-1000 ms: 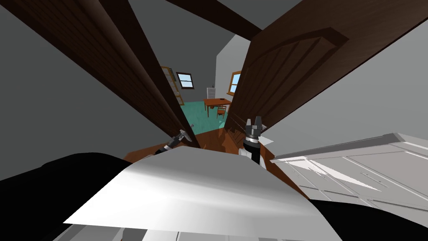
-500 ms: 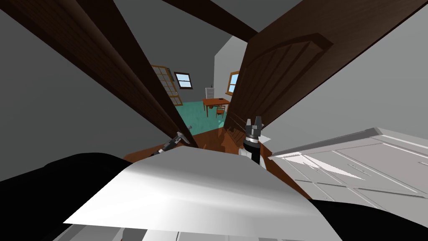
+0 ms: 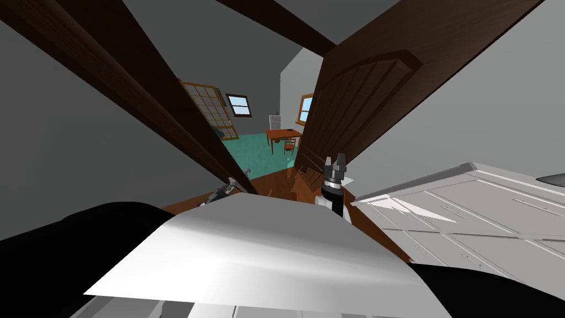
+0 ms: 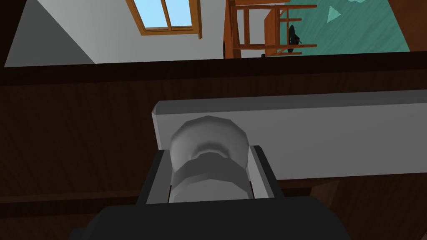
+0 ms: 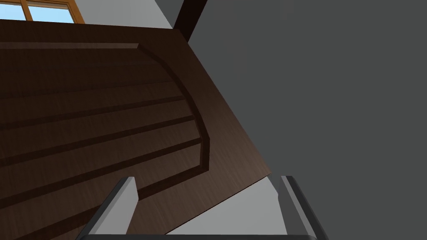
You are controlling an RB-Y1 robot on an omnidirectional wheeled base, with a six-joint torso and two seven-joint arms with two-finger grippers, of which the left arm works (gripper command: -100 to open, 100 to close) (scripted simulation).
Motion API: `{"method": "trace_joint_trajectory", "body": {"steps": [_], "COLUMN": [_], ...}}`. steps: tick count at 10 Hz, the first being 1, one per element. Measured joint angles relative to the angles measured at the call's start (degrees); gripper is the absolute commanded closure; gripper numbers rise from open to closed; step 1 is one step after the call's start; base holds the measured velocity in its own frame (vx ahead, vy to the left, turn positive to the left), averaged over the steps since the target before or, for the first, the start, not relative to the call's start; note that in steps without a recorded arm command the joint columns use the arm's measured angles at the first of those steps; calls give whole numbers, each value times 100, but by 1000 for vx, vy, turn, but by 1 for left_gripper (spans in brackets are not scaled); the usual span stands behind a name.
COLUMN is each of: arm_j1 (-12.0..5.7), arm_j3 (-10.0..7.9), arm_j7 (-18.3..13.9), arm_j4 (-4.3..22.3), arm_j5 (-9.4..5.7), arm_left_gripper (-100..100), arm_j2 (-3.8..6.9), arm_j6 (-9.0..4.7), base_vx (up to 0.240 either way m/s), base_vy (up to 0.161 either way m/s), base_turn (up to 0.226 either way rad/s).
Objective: Pull the door open
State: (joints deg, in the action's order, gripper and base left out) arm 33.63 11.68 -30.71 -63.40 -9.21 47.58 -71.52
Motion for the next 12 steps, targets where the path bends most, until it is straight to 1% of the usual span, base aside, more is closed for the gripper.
{"method": "trace_joint_trajectory", "body": {"steps": [1, 2, 3, 4, 5, 6, 9, 10, 11, 12], "arm_j1": [59, 130, 183, 190, 197, 204, 342, 422, 412, 476], "arm_j3": [10, 12, 15, 30, 36, 49, 52, 57, 86, 114], "arm_j7": [-31, -47, -34, -43, -46, -28, 81, 121, 155, 197], "arm_j4": [90, 136, 171, 274, 294, 418, 619, 661, 758, 804], "arm_j5": [-3, -9, -8, -2, 3, 14, 27, 34, 56, 79], "arm_left_gripper": [100, 100, 100, 100, 100, 100, 100, 100, 100, 100], "arm_j2": [37, 70, 75, 83, 83, 69, 58, 53, 30, 13], "arm_j6": [-161, -284, -369, -476, -496, -593, -926, -1047, -1152, -1267], "base_vx": [-56, -52, -37, -17, 57, 101, 66, 26, 7, -5], "base_vy": [35, 39, 29, 9, -26, -47, -36, -9, -6, -4], "base_turn": [-51, -33, -29, 0, -146, -157, -106, -91, -113, -119]}}
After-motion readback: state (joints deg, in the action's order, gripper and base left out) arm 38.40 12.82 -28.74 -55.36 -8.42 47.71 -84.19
